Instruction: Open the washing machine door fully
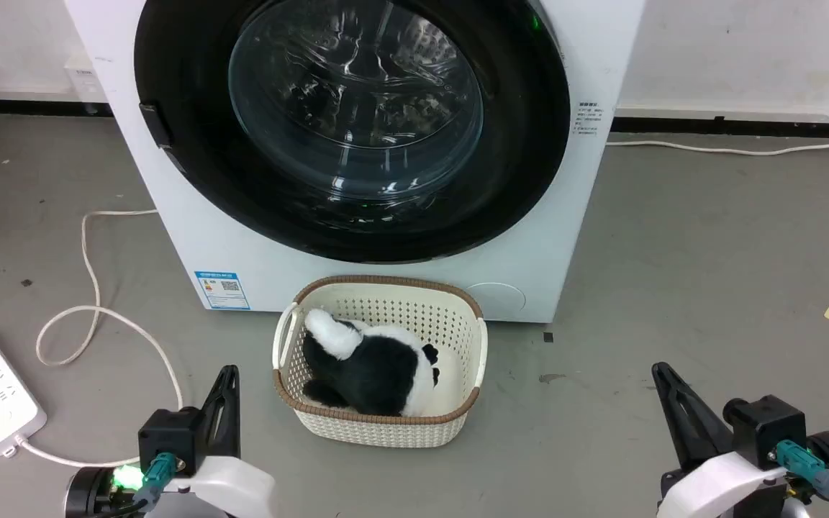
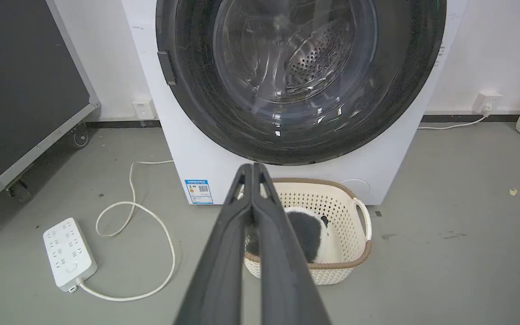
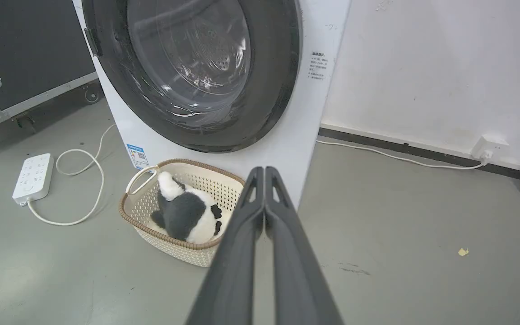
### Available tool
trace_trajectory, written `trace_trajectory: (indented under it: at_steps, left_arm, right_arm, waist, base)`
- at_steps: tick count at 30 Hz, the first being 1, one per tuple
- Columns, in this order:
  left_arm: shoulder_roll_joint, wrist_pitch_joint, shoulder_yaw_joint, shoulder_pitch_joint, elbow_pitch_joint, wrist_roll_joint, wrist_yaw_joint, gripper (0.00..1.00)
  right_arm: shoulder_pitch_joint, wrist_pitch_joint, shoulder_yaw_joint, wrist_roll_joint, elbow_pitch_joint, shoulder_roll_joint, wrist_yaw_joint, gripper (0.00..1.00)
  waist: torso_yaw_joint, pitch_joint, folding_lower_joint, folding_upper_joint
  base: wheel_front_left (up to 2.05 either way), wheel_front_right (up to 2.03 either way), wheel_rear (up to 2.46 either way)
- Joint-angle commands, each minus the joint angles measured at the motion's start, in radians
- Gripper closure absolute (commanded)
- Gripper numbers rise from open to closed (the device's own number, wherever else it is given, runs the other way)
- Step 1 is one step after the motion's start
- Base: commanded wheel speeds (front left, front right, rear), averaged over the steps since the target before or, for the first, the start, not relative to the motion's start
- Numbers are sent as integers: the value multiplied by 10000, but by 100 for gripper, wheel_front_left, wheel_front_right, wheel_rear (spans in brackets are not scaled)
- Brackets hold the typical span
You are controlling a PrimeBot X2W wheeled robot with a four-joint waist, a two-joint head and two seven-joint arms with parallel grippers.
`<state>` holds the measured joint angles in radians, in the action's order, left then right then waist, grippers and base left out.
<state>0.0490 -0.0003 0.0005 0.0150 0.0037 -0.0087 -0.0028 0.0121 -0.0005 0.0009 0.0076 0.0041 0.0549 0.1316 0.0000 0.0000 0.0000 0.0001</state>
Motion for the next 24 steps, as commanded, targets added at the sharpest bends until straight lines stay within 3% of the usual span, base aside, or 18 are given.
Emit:
trace_trajectory:
  at_steps: [1,24]
  left_arm:
    - [12,3,-5,-150,-37,87,28,100]
    - [12,3,-5,-150,-37,87,28,100]
  right_arm:
    - [-121,5,-9,-76,-41,-47,-9,100]
    - [-121,5,-9,-76,-41,-47,-9,100]
  waist:
    - [0,0,0,-1]
    - [0,0,0,-1]
  base:
    - [0,0,0]
    - [0,0,0]
